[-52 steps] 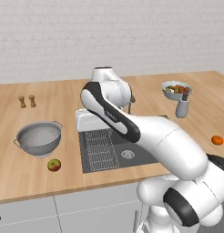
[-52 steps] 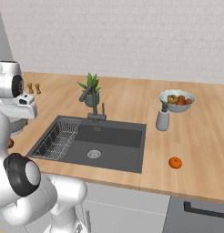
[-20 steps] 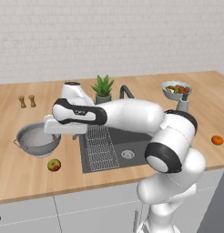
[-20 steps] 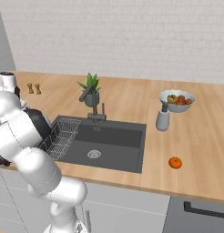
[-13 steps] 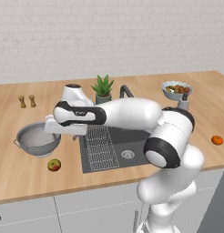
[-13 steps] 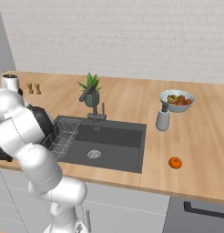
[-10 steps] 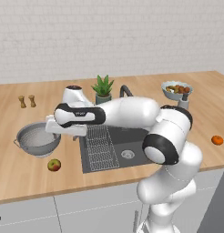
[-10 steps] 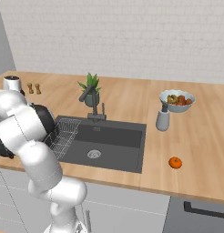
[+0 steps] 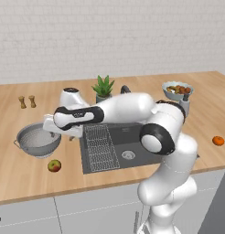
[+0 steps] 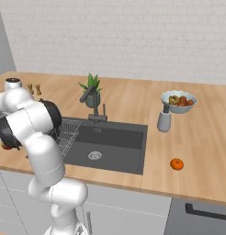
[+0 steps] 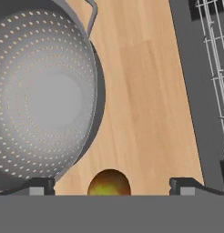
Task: Put the colander in the sink, put the apple, orange in the colander, and turn on the sink faucet and pour water over the colander.
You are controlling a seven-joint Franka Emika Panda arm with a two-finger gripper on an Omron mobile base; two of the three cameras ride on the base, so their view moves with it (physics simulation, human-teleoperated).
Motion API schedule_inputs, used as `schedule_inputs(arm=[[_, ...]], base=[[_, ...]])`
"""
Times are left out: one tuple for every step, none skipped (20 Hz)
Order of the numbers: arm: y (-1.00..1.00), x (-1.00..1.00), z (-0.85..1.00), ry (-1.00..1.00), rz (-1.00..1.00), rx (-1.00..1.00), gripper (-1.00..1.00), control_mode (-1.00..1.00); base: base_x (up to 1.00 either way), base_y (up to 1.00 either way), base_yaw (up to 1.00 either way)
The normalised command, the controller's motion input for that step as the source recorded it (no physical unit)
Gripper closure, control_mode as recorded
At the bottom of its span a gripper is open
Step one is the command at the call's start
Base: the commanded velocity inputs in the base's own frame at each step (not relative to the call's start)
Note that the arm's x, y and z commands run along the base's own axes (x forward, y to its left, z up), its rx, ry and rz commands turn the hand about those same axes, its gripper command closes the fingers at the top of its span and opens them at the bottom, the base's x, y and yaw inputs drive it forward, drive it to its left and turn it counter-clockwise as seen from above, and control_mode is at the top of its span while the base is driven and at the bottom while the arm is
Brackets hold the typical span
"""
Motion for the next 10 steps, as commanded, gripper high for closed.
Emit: schedule_inputs(arm=[[0.16, 0.21, 0.00, 0.00, -0.04, 0.00, -1.00, -1.00], [0.21, 0.20, 0.00, 0.00, -0.04, 0.00, -1.00, -1.00], [0.26, 0.24, 0.00, 0.00, -0.05, 0.00, -1.00, -1.00], [0.28, 0.26, -0.02, 0.00, -0.05, 0.00, -1.00, -1.00], [0.26, 0.20, -0.11, 0.00, -0.03, -0.01, -1.00, -1.00], [0.19, 0.14, -0.19, 0.00, -0.02, -0.01, -1.00, -1.00], [0.10, 0.07, -0.21, 0.00, 0.00, 0.00, -1.00, -1.00], [0.11, 0.06, -0.22, 0.00, 0.00, 0.00, -1.00, -1.00], [0.15, 0.09, -0.22, 0.00, -0.01, 0.00, -1.00, -1.00], [0.18, 0.10, -0.24, 0.00, -0.01, 0.00, -1.00, -1.00]], base=[[0.00, 0.00, 0.00], [0.00, 0.00, 0.00], [0.00, 0.00, 0.00], [0.00, 0.00, 0.00], [0.00, 0.00, 0.00], [0.00, 0.00, 0.00], [0.00, 0.00, 0.00], [0.00, 0.00, 0.00], [0.00, 0.00, 0.00], [0.00, 0.00, 0.00]])
